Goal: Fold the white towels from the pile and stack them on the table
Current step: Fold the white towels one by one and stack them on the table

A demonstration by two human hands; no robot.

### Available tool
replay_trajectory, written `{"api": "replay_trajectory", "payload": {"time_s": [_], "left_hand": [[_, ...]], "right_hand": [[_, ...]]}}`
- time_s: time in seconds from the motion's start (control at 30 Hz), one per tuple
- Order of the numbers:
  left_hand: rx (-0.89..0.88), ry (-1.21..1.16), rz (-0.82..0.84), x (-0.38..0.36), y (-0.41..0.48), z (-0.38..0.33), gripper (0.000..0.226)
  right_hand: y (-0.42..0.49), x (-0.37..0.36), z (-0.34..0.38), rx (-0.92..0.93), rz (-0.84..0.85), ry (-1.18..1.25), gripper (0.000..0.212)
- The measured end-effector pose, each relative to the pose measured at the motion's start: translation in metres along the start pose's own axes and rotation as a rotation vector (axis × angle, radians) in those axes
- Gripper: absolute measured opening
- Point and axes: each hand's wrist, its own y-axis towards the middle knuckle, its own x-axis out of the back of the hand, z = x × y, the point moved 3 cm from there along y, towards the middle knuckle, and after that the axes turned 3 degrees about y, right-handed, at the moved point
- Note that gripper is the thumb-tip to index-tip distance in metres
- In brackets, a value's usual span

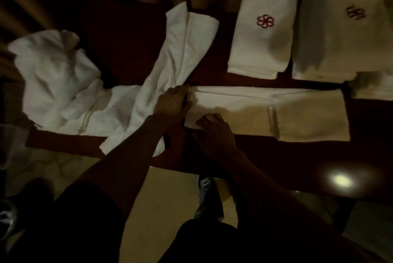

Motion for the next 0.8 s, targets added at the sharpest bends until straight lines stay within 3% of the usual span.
{"api": "replay_trajectory", "payload": {"time_s": [0.2, 0.4, 0.53, 0.63, 0.8], "left_hand": [[0.109, -0.042, 0.071, -0.018, 0.013, 0.003, 0.063], [0.153, -0.148, -0.002, -0.016, 0.022, -0.001, 0.034], [0.202, -0.303, -0.017, -0.010, 0.020, -0.006, 0.022], [0.233, -0.397, -0.039, 0.000, 0.020, -0.014, 0.025], [0.157, -0.472, -0.199, 0.025, 0.025, -0.055, 0.019]], "right_hand": [[0.007, -0.015, 0.001, -0.056, 0.079, -0.036, 0.033], [0.012, -0.017, 0.001, -0.087, 0.026, -0.068, 0.012], [0.006, -0.005, -0.005, -0.098, -0.073, -0.010, 0.013], [0.003, 0.014, -0.007, -0.121, -0.167, 0.009, 0.015], [-0.007, 0.053, -0.011, -0.104, -0.451, 0.054, 0.016]]}}
